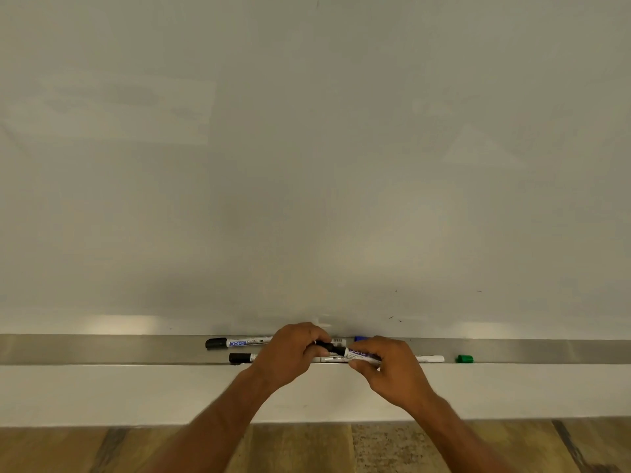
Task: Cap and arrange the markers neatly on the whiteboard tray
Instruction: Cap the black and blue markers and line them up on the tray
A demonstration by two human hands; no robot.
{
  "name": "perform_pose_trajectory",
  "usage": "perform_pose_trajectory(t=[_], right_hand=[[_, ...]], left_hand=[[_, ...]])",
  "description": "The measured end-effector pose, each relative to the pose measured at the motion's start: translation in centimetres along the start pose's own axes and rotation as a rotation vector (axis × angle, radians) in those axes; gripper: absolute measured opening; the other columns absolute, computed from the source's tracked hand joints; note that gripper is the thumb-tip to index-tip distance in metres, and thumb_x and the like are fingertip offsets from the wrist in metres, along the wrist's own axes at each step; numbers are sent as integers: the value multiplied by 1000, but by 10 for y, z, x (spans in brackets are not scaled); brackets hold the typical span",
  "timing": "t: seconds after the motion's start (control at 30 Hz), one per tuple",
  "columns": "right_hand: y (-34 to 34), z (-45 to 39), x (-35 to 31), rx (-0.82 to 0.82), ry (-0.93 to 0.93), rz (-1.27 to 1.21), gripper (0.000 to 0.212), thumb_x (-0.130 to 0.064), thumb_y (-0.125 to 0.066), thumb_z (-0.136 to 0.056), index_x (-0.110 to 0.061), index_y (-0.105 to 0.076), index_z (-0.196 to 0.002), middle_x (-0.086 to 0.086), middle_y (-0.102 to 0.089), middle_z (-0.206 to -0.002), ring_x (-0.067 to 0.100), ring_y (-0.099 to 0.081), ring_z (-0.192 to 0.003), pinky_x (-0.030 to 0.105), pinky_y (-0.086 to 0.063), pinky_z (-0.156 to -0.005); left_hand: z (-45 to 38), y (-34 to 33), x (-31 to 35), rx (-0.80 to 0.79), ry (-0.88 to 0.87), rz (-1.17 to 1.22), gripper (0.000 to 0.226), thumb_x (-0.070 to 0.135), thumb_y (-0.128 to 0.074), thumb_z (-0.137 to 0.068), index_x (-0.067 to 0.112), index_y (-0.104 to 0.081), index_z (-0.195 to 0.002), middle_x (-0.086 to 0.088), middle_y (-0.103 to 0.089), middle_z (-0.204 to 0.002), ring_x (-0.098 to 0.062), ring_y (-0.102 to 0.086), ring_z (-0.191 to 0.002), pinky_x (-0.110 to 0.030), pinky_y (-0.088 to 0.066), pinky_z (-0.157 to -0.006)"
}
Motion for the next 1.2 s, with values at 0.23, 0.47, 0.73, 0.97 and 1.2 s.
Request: perform_pose_trajectory(t=[0.23,0.47,0.73,0.97,1.2], right_hand=[[-2,-2,-6,-39,75,60,25,-47,-66,-81,-41,-67,-106,-14,-74,-87,5,-62,-71,22,-53,-66],[0,3,-15,12,213,96,19,-47,-59,-86,-35,-67,-99,-11,-72,-72,6,-55,-61,22,-46,-55],[-4,6,-18,0,79,-109,16,-34,-69,-85,-41,-70,-99,-20,-73,-76,2,-65,-67,12,-48,-58],[-3,2,-17,-56,29,-188,22,-28,-73,-82,-44,-69,-97,-25,-73,-78,3,-67,-69,13,-50,-63],[4,-8,-14,-123,88,-7,23,-52,-65,-81,-41,-70,-101,-18,-70,-75,7,-61,-66,19,-47,-58]], left_hand=[[3,-4,0,-23,6,32,22,16,-67,-86,19,-69,-108,-1,-71,-102,-2,-56,-82,0,-36,-73],[7,-12,-6,-62,90,135,24,18,-71,-83,23,-71,-107,0,-75,-95,-7,-65,-75,-7,-44,-67],[11,-8,5,-20,-35,5,21,16,-64,-89,21,-70,-108,-1,-76,-95,-2,-60,-75,1,-34,-69],[16,-5,9,33,-105,-83,17,20,-61,-90,20,-72,-103,-1,-75,-87,-14,-63,-76,-1,-29,-68],[11,-10,3,56,-41,-96,19,23,-59,-91,24,-70,-107,1,-75,-92,-13,-64,-80,-11,-39,-73]])
Point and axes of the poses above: each hand's wrist, its own z-axis away from the middle knuckle, its own y-axis out of the back of the hand, x = y × z, the point moved 6 cm from there along -z, towards the middle knuckle
